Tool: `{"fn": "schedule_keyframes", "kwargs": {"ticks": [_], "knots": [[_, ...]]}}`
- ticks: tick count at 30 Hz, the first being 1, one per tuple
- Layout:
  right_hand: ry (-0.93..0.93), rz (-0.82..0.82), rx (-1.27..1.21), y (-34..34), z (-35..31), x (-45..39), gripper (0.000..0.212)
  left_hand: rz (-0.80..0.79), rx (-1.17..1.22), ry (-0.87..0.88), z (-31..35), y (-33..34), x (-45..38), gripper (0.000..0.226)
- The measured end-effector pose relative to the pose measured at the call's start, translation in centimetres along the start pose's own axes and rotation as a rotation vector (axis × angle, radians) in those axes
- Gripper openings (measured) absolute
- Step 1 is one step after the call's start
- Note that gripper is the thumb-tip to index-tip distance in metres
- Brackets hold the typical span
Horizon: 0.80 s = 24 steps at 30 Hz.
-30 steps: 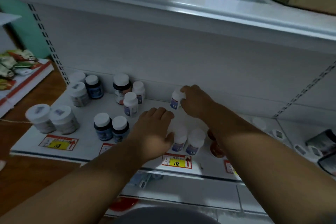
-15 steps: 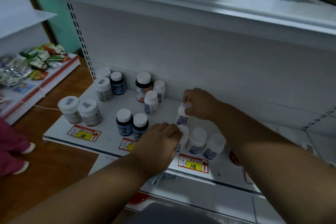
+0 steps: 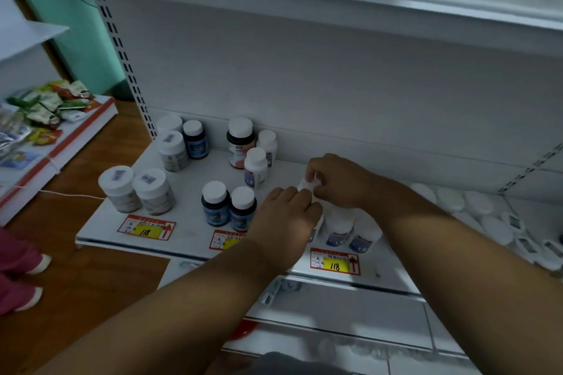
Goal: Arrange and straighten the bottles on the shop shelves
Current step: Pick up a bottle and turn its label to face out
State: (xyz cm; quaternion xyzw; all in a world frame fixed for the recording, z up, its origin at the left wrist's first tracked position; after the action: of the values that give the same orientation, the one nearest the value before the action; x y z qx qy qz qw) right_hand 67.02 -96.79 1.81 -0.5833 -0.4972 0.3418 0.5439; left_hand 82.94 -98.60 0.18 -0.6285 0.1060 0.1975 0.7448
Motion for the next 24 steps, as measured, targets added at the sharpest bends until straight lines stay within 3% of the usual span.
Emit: {"fn": "schedule_keyframes", "kwargs": {"ticks": [5, 8, 11, 18, 21, 24], "knots": [[-0.024, 0.086, 0.034, -0.4, -1.5, -1.5, 0.011, 0.021, 0.067, -0.076, -0.7, -0.1, 1.1, 0.018], [-0.080, 0.173, 0.009, -0.9, -3.9, -3.8, 0.020, 0.054, 0.091, -0.146, -1.2, -0.8, 2.0, 0.018], [-0.113, 0.117, -0.018, -0.7, -6.7, -6.1, 0.037, 0.070, 0.060, -0.167, -1.8, -1.8, 2.7, 0.017], [0.004, 0.144, 0.111, 0.2, -8.6, -8.4, 0.029, 0.022, 0.014, -0.229, -2.9, -3.5, 3.6, 0.014], [0.030, 0.243, -0.031, -1.2, -8.1, -7.4, 0.023, 0.024, 0.041, -0.209, -3.2, -3.8, 3.7, 0.016], [0.137, 0.391, -0.244, -3.7, -6.0, -4.5, 0.033, 0.054, 0.107, -0.169, -3.0, -3.6, 3.3, 0.022]]}}
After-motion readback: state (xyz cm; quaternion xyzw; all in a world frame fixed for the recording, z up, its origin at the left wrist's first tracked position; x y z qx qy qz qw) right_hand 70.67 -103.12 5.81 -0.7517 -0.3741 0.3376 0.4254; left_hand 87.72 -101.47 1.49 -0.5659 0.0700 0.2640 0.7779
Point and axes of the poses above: each hand's wrist, its own x-axis away from the middle knuckle, its own y-axis out of the palm, z = x × y, the point moved 3 cm from there along -x, towards the middle knuckle, and after that the axes turned 11 degrees about x, right-handed, at the moved point
